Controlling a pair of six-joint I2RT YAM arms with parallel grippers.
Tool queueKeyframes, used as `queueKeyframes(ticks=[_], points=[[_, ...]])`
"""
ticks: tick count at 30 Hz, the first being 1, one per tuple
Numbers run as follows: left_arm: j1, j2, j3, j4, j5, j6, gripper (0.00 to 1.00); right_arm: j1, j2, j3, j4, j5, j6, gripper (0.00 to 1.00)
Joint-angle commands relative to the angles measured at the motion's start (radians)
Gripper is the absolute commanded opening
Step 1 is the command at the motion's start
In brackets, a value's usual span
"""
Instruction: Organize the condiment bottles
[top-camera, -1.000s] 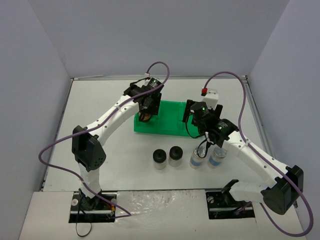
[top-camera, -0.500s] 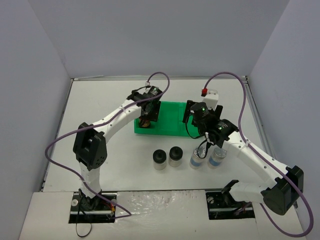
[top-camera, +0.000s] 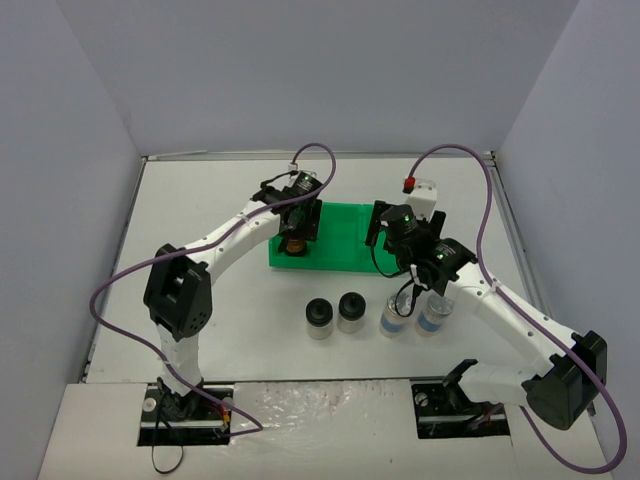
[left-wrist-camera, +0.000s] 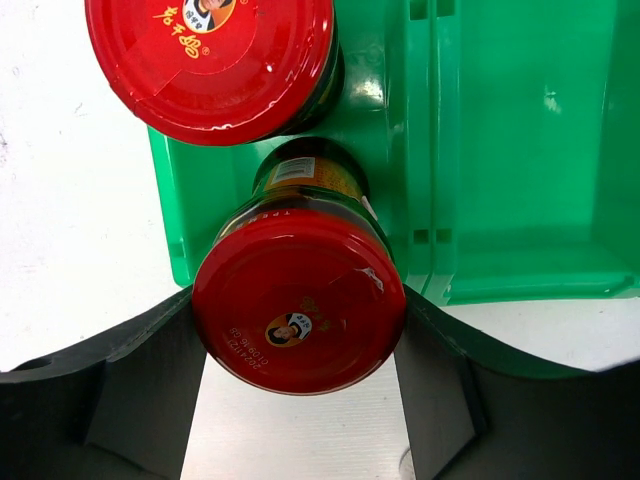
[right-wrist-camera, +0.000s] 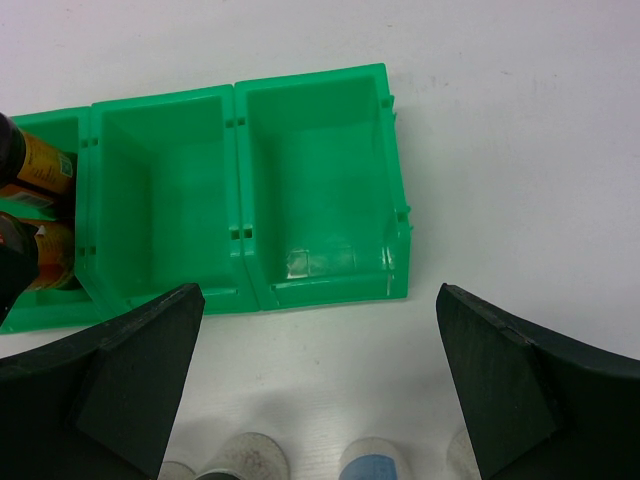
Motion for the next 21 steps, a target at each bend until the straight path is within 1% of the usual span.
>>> queueKeyframes(ticks=[1, 2, 3, 4, 7, 9, 14, 21], points=[[0.005, -0.052, 0.033, 0.002, 0.018, -0.044, 0.06, 0.009, -0.022, -0.001, 0.017, 0.042, 0.018, 1.0], [0.005, -0.052, 0.034, -0.005, 0.016, -0.047, 0.09, 0.009, -0.021, -0.001, 0.018, 0.042, 0.018, 1.0], [0.004, -0.054, 0.033, -0.008, 0.014, -0.047, 0.15, 0.009, -0.019, -0.001, 0.018, 0.042, 0.018, 1.0], [0.003, -0.057, 0.032, -0.011, 0.011, -0.048, 0.26, 0.009, -0.017, -0.001, 0.017, 0.04, 0.019, 1.0], [0.003, -0.064, 0.03, -0.021, 0.002, -0.049, 0.36, 0.008, -0.012, 0.003, 0.018, 0.038, 0.021, 1.0], [0.005, -0.067, 0.028, -0.024, -0.005, -0.048, 0.45, 0.008, -0.006, 0.005, 0.017, 0.035, 0.021, 1.0], [0.003, -0.072, 0.024, -0.033, -0.023, -0.052, 0.59, 0.011, 0.001, 0.012, 0.018, 0.034, 0.015, 1.0], [0.003, -0.077, 0.022, -0.038, -0.048, -0.047, 0.73, 0.013, 0.014, 0.021, 0.017, 0.027, 0.009, 1.0]])
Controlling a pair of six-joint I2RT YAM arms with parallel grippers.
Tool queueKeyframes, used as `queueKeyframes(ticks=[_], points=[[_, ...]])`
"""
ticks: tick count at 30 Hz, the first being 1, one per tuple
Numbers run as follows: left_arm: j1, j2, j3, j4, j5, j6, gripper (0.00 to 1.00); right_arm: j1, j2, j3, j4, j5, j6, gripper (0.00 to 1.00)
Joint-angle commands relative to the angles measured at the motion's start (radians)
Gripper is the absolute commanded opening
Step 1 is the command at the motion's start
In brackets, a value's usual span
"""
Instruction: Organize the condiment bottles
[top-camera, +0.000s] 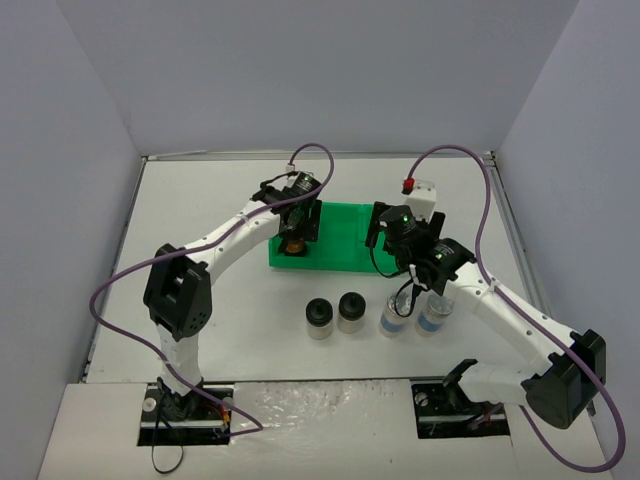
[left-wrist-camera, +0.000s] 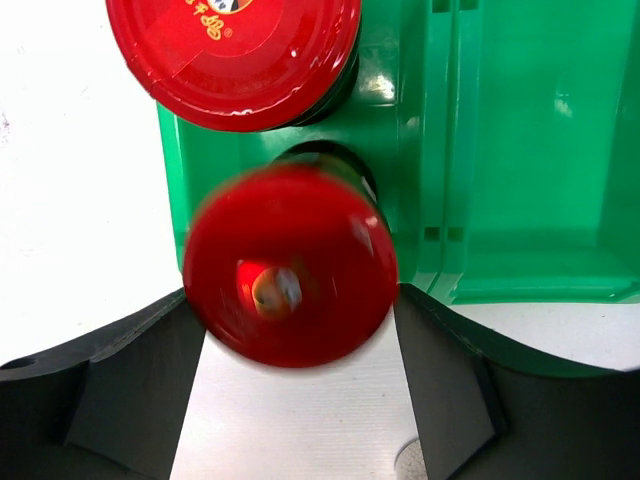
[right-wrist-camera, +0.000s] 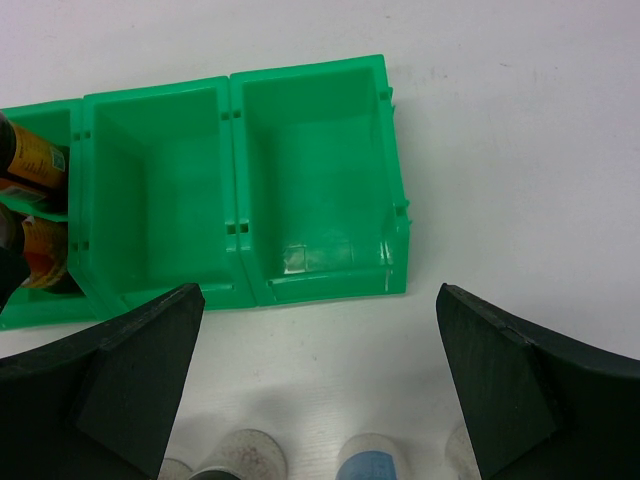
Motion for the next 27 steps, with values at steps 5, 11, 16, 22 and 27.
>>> queueKeyframes(ticks=[5, 11, 16, 22, 27], points=[[0.001, -0.082, 0.019, -0.017, -0.048, -0.006, 0.84, 0.019, 0.015, 0.028, 0.025, 0.029, 0.003, 1.0], [0.0, -0.102, 0.01, -0.003, -0.07, -0.003, 0.85, 0.022, 0.003, 0.026, 0.024, 0.041, 0.003, 1.0], [0.001, -0.159, 0.008, 0.034, -0.124, 0.025, 0.87, 0.025, -0.011, 0.06, -0.012, 0.009, -0.016, 1.0], [0.001, -0.198, 0.019, 0.032, -0.146, 0.039, 0.87, 0.053, -0.056, 0.103, -0.138, -0.116, -0.003, 1.0], [0.001, -0.21, 0.01, 0.027, -0.156, 0.04, 0.88, 0.097, -0.068, 0.098, -0.212, -0.189, 0.023, 0.99]])
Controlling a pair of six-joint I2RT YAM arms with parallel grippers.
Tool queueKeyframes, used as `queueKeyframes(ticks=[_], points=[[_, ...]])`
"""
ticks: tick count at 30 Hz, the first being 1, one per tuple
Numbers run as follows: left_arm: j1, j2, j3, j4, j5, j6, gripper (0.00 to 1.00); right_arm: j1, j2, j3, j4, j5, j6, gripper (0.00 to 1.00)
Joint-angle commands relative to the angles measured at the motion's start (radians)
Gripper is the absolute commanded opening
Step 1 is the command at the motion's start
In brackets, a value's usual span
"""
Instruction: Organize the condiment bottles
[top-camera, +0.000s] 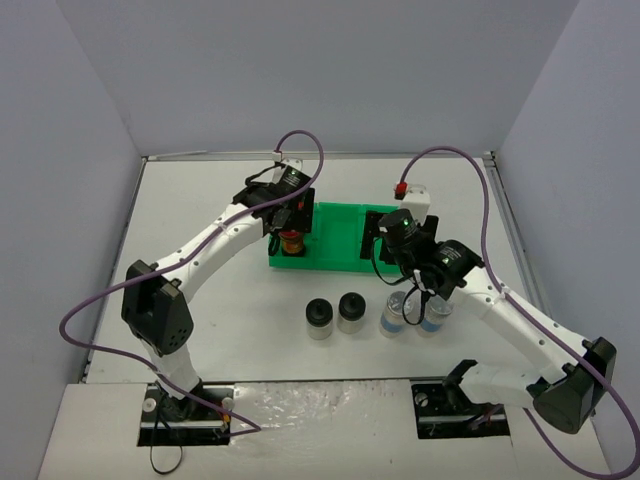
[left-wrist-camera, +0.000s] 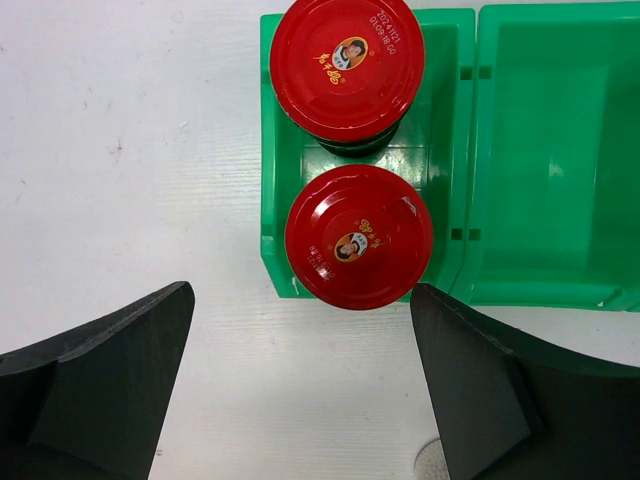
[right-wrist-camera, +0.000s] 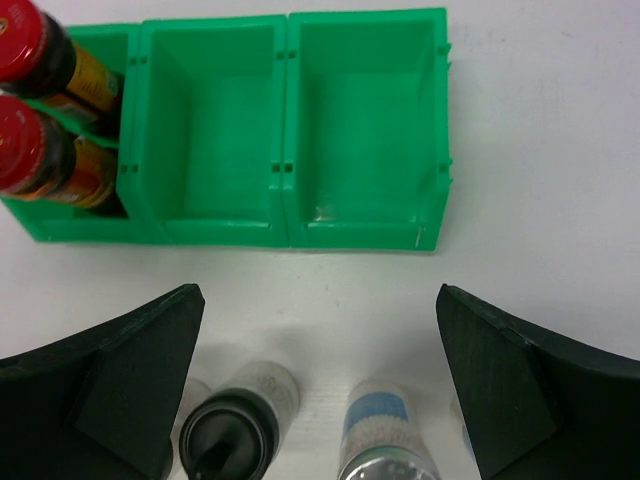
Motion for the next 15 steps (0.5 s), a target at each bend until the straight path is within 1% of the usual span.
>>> queueKeyframes(ticks=[1, 6, 11, 15], points=[[0.001, -0.065, 0.038, 0.024, -0.038, 0.018, 0.88, 0.049, -0.032, 0.032, -0.091, -0.094, 0.027, 0.98], [0.001, -0.083, 0.034, 0.015, -0.041, 0.018, 0.87, 0.134, 0.002, -0.007, -0.119, -0.156, 0.064, 0.98], [0.002, -0.1, 0.031, 0.008, -0.05, 0.022, 0.88, 0.224, 0.054, -0.057, -0.127, -0.14, 0.108, 0.99], [0.002, -0.11, 0.026, 0.003, -0.053, 0.024, 0.88, 0.251, 0.078, -0.069, -0.128, -0.106, 0.131, 1.0]])
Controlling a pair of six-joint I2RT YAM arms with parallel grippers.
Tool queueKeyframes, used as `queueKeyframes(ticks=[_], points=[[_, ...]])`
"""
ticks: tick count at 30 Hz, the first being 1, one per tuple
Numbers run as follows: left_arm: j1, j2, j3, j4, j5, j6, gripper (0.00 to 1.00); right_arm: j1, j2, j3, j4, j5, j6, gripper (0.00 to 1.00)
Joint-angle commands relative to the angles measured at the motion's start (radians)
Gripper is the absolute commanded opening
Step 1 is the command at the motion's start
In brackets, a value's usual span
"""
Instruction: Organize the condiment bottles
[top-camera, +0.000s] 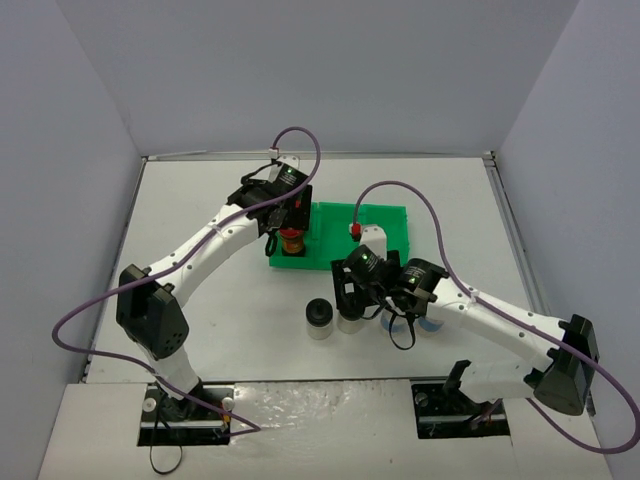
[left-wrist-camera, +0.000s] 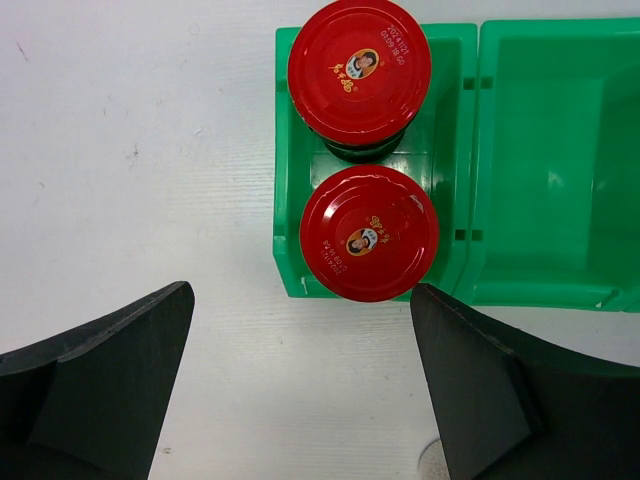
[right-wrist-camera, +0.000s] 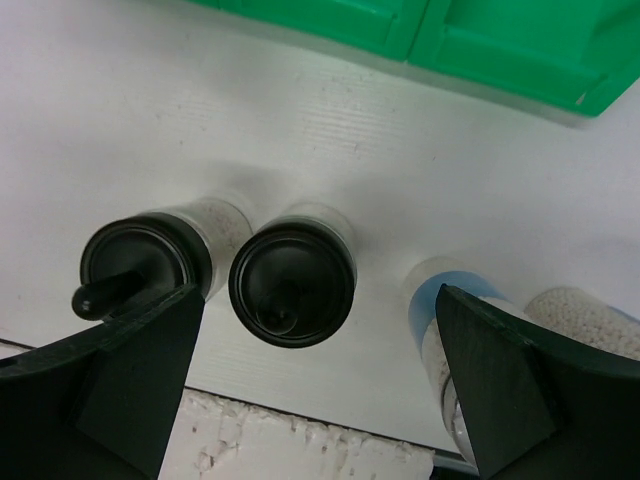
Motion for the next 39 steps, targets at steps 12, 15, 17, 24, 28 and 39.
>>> queueKeyframes(ticks=[12, 15, 17, 24, 28, 39], points=[[0.004, -0.093, 0.015, 0.0, -0.038, 0.016, 0.88, 0.047, 0.117, -0.035, -0.002, 0.046, 0.068, 1.0], [0.005, -0.089, 0.015, -0.002, -0.037, 0.015, 0.88, 0.053, 0.15, -0.032, 0.0, 0.044, 0.063, 0.99], [0.005, -0.087, 0.018, -0.005, -0.036, 0.015, 0.88, 0.056, 0.169, -0.03, 0.0, 0.046, 0.064, 0.99], [0.012, -0.083, 0.02, -0.008, -0.037, 0.018, 0.88, 0.068, 0.201, -0.015, 0.006, 0.051, 0.063, 0.87], [0.012, -0.078, 0.022, -0.01, -0.035, 0.021, 0.88, 0.08, 0.227, -0.004, 0.007, 0.06, 0.055, 0.63], [0.016, -0.068, 0.018, -0.005, -0.03, 0.018, 0.88, 0.106, 0.229, 0.037, 0.007, 0.108, 0.074, 0.0]])
